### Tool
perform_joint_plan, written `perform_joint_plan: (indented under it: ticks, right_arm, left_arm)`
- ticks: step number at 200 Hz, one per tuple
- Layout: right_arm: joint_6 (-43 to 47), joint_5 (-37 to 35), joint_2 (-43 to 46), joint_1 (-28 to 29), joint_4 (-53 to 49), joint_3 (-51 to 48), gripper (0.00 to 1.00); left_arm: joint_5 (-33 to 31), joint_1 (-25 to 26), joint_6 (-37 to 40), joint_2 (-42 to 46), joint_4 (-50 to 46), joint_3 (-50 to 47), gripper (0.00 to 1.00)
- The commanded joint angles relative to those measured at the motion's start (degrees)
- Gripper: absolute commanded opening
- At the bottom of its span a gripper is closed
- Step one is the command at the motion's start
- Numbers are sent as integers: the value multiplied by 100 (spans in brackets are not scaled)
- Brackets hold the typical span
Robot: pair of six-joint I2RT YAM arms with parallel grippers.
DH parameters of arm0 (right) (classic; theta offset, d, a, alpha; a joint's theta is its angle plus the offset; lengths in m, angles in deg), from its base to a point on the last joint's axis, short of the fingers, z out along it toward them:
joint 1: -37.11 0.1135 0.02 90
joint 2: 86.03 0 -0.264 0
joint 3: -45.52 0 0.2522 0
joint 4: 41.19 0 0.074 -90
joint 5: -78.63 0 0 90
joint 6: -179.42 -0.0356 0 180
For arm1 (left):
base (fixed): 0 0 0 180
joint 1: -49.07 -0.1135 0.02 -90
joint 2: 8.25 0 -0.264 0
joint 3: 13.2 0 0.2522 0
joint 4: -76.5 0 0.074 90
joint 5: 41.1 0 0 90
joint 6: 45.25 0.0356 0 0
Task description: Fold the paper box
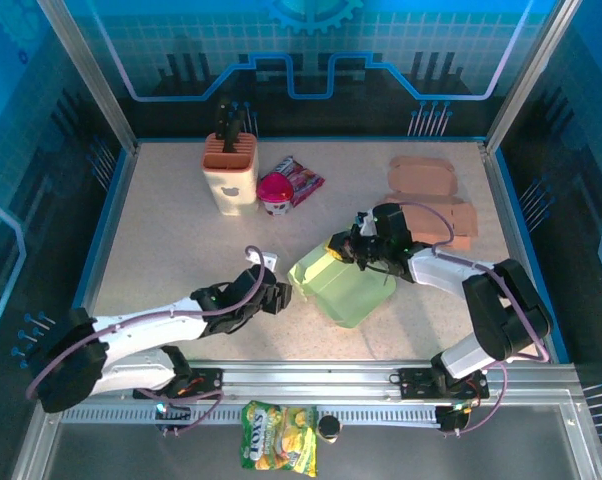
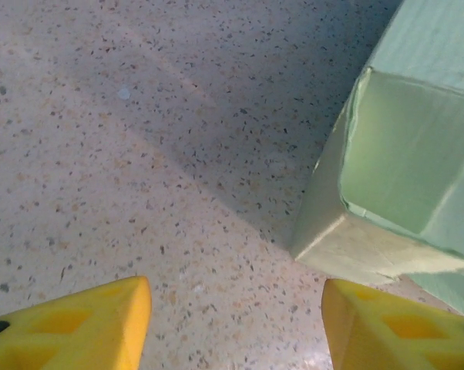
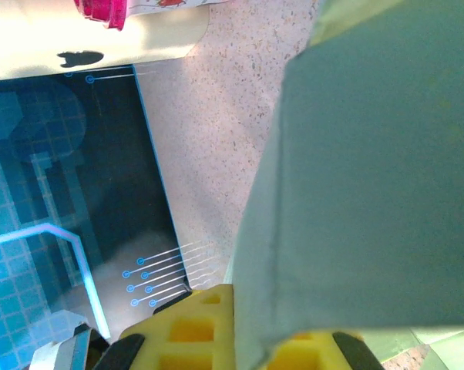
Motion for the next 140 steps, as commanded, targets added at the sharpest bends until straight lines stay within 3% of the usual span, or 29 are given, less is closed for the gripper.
perform_joint_plan:
  ticks: [1,55,83,140]
  right_arm:
    - [65,149,-87,-74,217,-149,0]
    - [-38,159,30,-63,328,-234,0]
    - [-133,108,98,-53,427,-299,0]
    - [-332,15,150,-37,616,-379,0]
  left_arm:
    - [204,-44,363,-237,666,-106,61]
    - [445,-38,620,-560,1495,-240,64]
    - [585,-34,622,-662,1832,-266,59]
    - [451,80,507,-834,2113,-284,59]
